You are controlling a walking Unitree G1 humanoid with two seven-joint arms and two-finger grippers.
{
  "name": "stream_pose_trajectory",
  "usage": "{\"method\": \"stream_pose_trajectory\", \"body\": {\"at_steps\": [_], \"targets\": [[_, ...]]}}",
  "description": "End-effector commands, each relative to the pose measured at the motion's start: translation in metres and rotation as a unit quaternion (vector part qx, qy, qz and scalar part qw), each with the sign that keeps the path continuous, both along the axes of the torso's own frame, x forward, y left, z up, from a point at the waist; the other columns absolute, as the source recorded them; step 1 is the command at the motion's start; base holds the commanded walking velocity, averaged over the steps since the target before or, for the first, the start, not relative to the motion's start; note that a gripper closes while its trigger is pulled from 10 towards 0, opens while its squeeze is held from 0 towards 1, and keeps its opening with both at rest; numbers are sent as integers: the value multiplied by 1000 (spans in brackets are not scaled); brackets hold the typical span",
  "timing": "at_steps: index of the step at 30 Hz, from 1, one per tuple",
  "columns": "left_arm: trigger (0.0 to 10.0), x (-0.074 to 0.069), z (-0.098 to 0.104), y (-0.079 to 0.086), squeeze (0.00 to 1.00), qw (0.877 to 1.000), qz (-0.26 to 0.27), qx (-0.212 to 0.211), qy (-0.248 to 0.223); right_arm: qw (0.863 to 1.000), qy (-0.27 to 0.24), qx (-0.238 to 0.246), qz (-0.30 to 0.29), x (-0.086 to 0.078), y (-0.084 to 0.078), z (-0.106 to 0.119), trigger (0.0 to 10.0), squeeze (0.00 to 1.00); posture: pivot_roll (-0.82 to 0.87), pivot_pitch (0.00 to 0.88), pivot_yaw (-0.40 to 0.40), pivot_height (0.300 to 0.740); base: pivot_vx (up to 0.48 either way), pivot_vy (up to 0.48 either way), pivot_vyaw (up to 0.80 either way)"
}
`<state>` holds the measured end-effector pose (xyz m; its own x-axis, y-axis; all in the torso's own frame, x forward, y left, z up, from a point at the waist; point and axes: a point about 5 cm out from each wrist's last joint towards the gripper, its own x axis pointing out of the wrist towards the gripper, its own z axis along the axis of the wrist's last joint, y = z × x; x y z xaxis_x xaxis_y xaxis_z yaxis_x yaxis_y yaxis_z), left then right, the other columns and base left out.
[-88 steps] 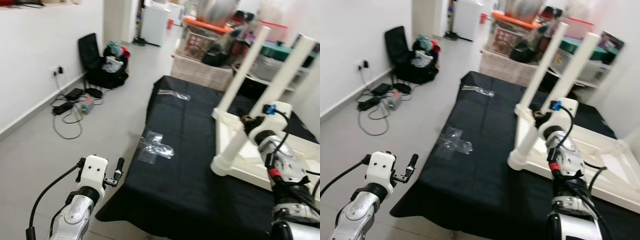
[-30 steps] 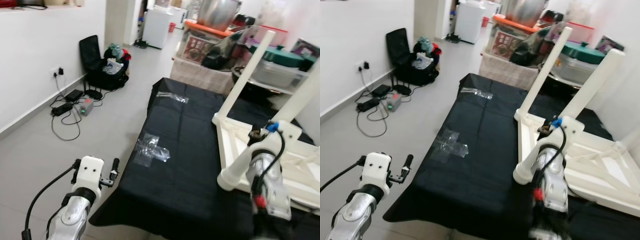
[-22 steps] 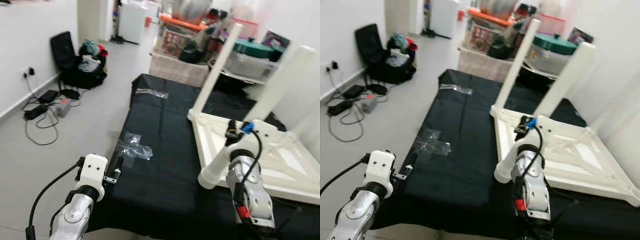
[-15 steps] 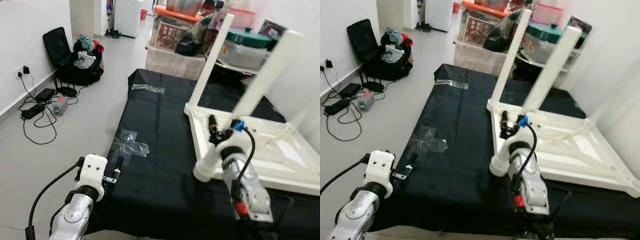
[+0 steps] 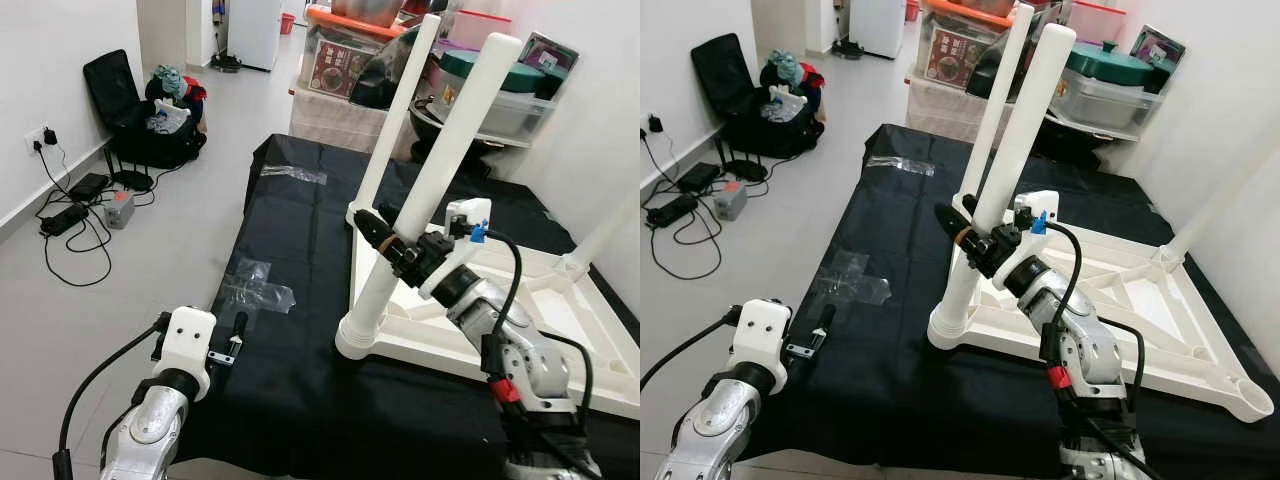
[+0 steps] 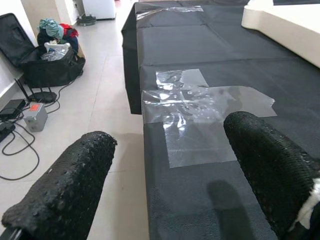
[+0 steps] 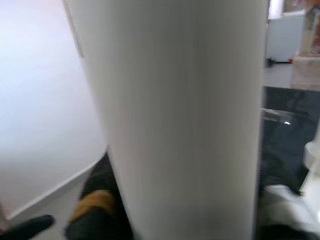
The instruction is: Building children table
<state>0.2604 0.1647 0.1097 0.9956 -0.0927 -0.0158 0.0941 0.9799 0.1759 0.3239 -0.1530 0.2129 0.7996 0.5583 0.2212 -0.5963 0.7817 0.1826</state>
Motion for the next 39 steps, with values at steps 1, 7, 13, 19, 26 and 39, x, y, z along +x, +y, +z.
{"method": "stream_pose_trajectory", "body": {"at_steps": [1,7,13,19,26,39], "targets": [[10000,-2,-3,-3,0,1000,-2,-2,4,999,34,-11,0,2,8,-15,0,0,152,0,-216,740,0,0,0],[10000,-3,-4,-4,0,1000,-5,0,7,958,135,-32,-253,16,-45,-52,0,0,133,0,-206,740,0,0,0],[10000,-4,-4,-4,0,1000,-8,-2,9,852,191,-19,-487,-6,-108,-77,0,0,122,0,-198,740,0,0,0],[10000,-5,-5,-4,0,1000,-9,-3,11,763,208,-16,-612,-31,-139,-88,0,0,120,0,-195,740,0,0,0],[10000,-4,-5,-4,0,1000,-12,0,12,795,194,-18,-574,-26,-81,-76,0,0,123,0,-189,740,0,0,0],[10000,-2,-4,-5,0,1000,-17,-3,11,928,94,55,-355,2,-41,-29,10000,1000,118,0,-190,740,0,0,0]]}}
